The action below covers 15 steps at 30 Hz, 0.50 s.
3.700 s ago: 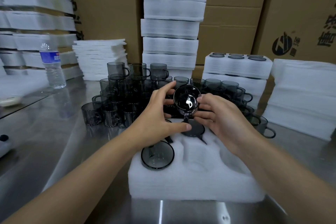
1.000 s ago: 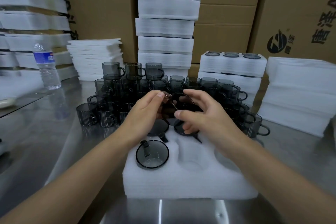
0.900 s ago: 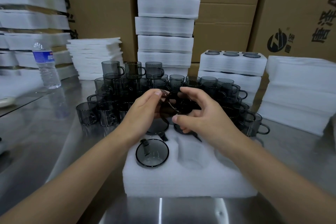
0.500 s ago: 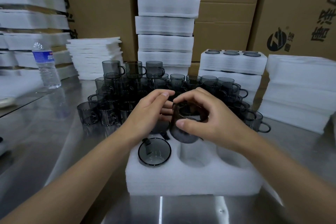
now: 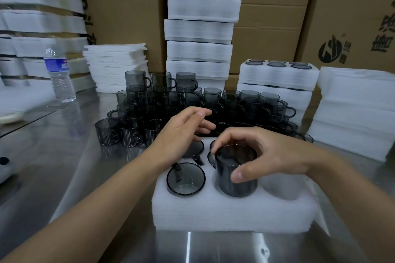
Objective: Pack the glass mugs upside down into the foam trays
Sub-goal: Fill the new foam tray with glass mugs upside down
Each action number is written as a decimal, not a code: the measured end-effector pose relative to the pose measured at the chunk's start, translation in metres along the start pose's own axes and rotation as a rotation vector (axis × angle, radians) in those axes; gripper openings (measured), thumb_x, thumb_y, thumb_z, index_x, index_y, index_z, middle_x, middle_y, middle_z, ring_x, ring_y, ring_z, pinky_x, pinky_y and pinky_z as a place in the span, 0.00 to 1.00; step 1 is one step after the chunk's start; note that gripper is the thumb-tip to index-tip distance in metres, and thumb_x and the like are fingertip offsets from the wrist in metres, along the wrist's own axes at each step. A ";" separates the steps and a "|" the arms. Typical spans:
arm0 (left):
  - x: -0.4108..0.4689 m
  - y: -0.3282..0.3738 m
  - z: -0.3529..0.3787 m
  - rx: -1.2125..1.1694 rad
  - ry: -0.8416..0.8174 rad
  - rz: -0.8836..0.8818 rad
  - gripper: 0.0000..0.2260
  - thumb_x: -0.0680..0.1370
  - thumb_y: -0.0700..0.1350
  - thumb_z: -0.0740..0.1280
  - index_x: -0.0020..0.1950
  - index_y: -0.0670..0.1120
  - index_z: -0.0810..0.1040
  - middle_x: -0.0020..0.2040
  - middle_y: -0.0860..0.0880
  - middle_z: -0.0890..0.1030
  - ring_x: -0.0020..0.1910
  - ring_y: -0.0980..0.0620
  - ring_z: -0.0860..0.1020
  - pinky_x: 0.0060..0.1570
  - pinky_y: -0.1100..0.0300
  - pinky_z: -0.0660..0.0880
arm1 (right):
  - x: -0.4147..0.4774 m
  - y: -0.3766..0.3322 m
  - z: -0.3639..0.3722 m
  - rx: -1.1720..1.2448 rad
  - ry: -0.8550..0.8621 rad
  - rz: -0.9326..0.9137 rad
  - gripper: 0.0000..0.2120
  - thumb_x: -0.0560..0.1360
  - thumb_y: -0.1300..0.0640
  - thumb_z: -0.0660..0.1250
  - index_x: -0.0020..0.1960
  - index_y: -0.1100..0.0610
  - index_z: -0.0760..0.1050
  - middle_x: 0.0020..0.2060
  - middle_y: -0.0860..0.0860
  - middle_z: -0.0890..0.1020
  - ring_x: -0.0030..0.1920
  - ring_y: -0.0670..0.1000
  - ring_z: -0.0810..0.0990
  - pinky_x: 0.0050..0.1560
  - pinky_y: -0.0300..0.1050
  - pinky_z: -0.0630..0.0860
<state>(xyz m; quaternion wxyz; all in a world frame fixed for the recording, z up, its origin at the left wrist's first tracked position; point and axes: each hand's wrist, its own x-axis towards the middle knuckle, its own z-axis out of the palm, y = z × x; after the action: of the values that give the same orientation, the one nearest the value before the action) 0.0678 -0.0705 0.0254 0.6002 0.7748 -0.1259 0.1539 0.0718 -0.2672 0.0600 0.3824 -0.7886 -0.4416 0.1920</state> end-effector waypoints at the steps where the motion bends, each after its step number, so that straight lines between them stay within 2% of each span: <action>1: 0.000 0.000 0.000 0.001 0.001 -0.002 0.11 0.83 0.46 0.54 0.55 0.52 0.77 0.47 0.49 0.84 0.49 0.53 0.81 0.48 0.60 0.76 | 0.000 0.000 0.000 -0.011 -0.001 0.000 0.21 0.61 0.45 0.74 0.53 0.44 0.77 0.48 0.40 0.80 0.51 0.43 0.79 0.50 0.38 0.75; 6: -0.001 0.001 0.000 0.015 -0.012 -0.004 0.12 0.83 0.46 0.54 0.58 0.49 0.77 0.49 0.48 0.84 0.50 0.52 0.81 0.49 0.59 0.76 | 0.003 0.001 0.002 -0.055 0.021 -0.004 0.21 0.61 0.43 0.75 0.51 0.45 0.74 0.44 0.26 0.75 0.46 0.31 0.75 0.45 0.29 0.72; 9: 0.000 0.001 0.000 0.019 -0.018 -0.007 0.12 0.82 0.46 0.54 0.58 0.49 0.77 0.49 0.48 0.84 0.50 0.53 0.81 0.49 0.59 0.76 | 0.002 0.002 0.003 -0.102 0.039 0.004 0.21 0.59 0.41 0.76 0.48 0.43 0.73 0.43 0.32 0.77 0.43 0.36 0.76 0.43 0.35 0.73; 12: 0.000 0.000 0.000 0.016 -0.022 -0.007 0.12 0.82 0.46 0.55 0.57 0.51 0.77 0.48 0.49 0.84 0.50 0.53 0.81 0.49 0.60 0.75 | 0.001 -0.001 0.003 -0.183 0.031 0.028 0.24 0.58 0.40 0.76 0.50 0.42 0.72 0.45 0.38 0.78 0.44 0.42 0.77 0.45 0.43 0.76; 15: -0.001 -0.001 -0.001 0.025 -0.027 -0.001 0.11 0.82 0.47 0.56 0.55 0.52 0.77 0.48 0.51 0.84 0.50 0.54 0.81 0.48 0.62 0.75 | 0.000 -0.004 0.003 -0.269 0.006 0.054 0.27 0.58 0.38 0.76 0.53 0.41 0.72 0.49 0.38 0.77 0.48 0.42 0.77 0.50 0.47 0.77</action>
<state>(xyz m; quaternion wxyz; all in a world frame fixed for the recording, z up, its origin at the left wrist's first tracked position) 0.0675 -0.0696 0.0244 0.5889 0.7842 -0.1318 0.1445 0.0674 -0.2649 0.0612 0.2691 -0.8450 -0.4407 0.1391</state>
